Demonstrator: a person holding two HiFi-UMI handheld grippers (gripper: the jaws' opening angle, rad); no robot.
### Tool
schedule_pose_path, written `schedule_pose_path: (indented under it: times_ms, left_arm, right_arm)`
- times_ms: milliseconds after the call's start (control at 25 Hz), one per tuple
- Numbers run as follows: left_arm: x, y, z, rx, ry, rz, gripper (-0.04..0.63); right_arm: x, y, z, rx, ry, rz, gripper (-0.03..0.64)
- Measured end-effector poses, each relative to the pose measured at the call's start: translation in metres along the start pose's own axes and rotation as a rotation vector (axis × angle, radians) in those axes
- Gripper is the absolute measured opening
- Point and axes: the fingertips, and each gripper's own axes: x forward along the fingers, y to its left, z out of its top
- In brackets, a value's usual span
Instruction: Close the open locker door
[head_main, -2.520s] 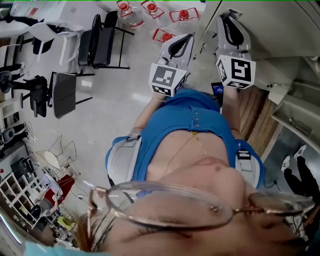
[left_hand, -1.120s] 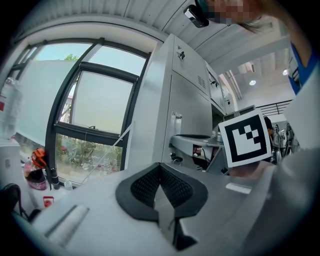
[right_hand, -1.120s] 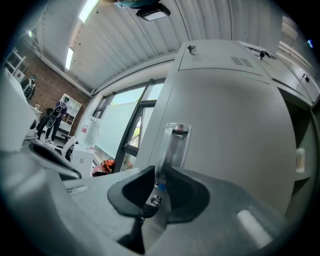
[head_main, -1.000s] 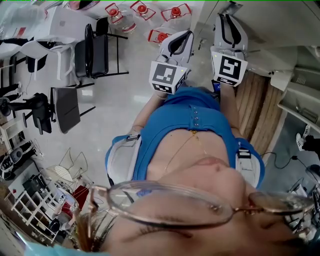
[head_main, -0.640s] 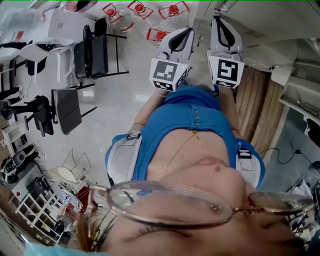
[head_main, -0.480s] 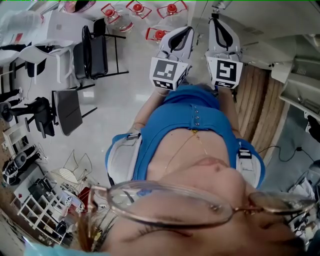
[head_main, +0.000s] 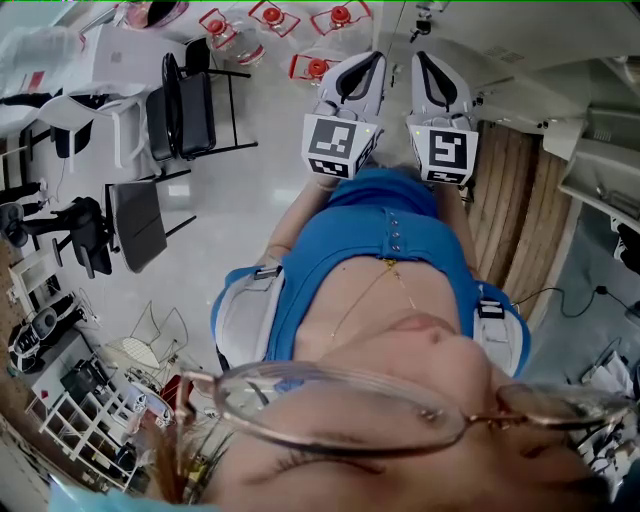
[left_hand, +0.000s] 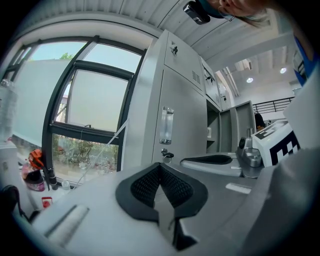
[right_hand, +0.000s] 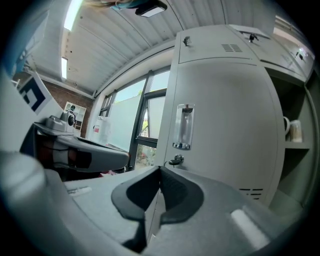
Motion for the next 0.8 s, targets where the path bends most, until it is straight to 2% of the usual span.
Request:
schedule_pose_path:
  times_ms: [440,800]
  left_arm:
    - [-0.002,0.003,-0.013,0.042,0.030,0.036,0.000]
    - [0.000,-0.002,-0.012,0.035,0.031,0.031,0.000]
  right_arm:
    - [-0.007,0.011,-0.014,0.030,0.042,0.047,0.003]
    - [-0.008,0.011,-0.011,0.008,0.046,0.068,0.003]
